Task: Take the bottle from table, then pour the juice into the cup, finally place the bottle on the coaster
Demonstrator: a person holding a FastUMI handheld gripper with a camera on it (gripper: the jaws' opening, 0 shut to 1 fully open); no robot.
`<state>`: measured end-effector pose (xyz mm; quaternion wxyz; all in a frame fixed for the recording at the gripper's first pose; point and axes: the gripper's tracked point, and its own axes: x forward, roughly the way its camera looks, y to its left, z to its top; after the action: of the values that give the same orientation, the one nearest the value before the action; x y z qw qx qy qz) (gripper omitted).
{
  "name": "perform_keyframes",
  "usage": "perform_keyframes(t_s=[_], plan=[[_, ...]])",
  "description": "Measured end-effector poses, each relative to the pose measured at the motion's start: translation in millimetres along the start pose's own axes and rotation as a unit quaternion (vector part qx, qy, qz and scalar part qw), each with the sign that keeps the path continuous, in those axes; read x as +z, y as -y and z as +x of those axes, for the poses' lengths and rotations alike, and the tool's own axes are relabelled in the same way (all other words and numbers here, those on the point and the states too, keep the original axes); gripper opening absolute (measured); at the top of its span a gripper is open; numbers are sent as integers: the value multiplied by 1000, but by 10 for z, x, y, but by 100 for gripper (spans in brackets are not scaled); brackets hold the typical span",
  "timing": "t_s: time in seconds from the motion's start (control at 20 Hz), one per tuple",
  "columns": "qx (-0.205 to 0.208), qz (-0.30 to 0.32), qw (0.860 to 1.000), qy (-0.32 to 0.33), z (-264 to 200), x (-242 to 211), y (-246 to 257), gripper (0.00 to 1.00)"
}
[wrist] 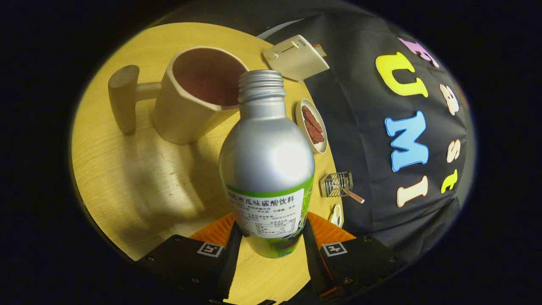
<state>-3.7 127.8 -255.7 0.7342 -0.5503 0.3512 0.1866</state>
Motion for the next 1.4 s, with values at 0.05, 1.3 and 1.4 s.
perform_keyframes(t_s=[0.05, 1.3, 1.4], plan=[[-2, -9, 1000, -4, -1, -17, 9, 70], [-14, -139, 988, -61, -171, -25, 250, 70], [-9, -147, 987, -62, -168, -20, 249, 70]])
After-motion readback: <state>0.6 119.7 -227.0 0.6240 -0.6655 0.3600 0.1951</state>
